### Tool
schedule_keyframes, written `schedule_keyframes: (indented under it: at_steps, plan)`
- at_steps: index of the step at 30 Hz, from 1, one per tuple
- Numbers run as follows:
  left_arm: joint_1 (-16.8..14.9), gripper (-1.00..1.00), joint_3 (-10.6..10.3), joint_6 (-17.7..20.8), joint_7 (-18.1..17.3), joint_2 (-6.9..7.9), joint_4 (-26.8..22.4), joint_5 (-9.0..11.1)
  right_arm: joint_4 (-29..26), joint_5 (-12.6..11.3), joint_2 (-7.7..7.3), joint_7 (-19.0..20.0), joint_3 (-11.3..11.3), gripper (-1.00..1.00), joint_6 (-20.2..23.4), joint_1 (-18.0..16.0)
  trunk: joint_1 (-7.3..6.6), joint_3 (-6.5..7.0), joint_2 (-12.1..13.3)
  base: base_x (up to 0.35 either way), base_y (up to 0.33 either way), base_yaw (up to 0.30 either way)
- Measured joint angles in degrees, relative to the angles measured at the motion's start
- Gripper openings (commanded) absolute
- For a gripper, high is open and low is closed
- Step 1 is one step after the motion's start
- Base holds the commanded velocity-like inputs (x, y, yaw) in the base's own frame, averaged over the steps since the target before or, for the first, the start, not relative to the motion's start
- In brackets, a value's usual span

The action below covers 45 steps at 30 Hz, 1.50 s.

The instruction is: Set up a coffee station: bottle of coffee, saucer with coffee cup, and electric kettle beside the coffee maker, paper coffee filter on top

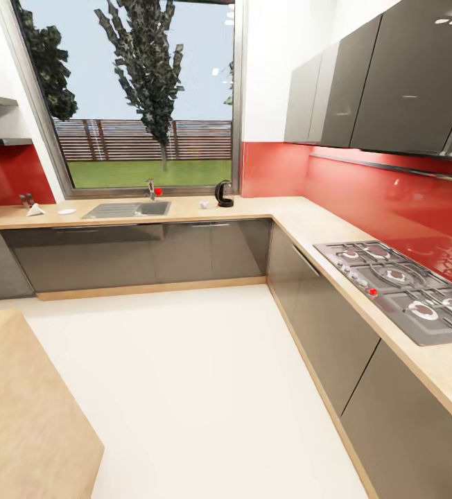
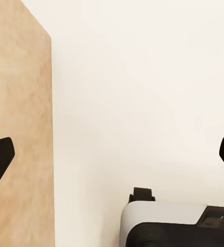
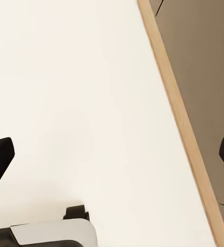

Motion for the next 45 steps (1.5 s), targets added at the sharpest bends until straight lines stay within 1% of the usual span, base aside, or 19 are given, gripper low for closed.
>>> schedule_keyframes:
  at_steps: [9, 27, 36, 41, 45]
  plan:
    - [0.0, 1.00, -0.1, 0.0, 0.0, 0.00, 0.0, 0.0, 0.0, -0.1, 0.07, 0.1, 0.0, 1.00, 0.0, 0.0, 0.00, -0.06, 0.0, 0.000, 0.000, 0.051]
    - [0.0, 1.00, -0.2, -0.2, 0.0, 0.08, -0.2, 0.0, 0.0, -0.1, 0.09, 0.1, 0.0, 1.00, 0.0, 0.0, 0.00, -0.67, 0.0, 0.002, 0.000, 0.235]
    - [0.0, 1.00, -0.2, -0.1, 0.0, 0.09, 0.0, 0.0, 0.2, 0.0, 0.09, 0.0, 0.1, 1.00, 0.0, -0.1, -0.03, -0.98, 0.0, 0.255, 0.000, 0.230]
    - [0.0, 1.00, -0.1, -0.1, 0.0, 0.15, 0.0, 0.1, 3.1, 0.0, 0.09, -0.1, 0.1, 1.00, 0.0, 0.0, -0.03, -1.06, 0.0, 0.333, 0.000, 0.059]
    - [0.0, 1.00, 0.0, -0.1, 0.0, 0.17, 0.0, 0.3, 9.5, 0.0, 0.08, -0.2, 0.1, 1.00, 0.0, 0.0, -0.03, -1.07, 0.0, 0.338, 0.000, 0.010]
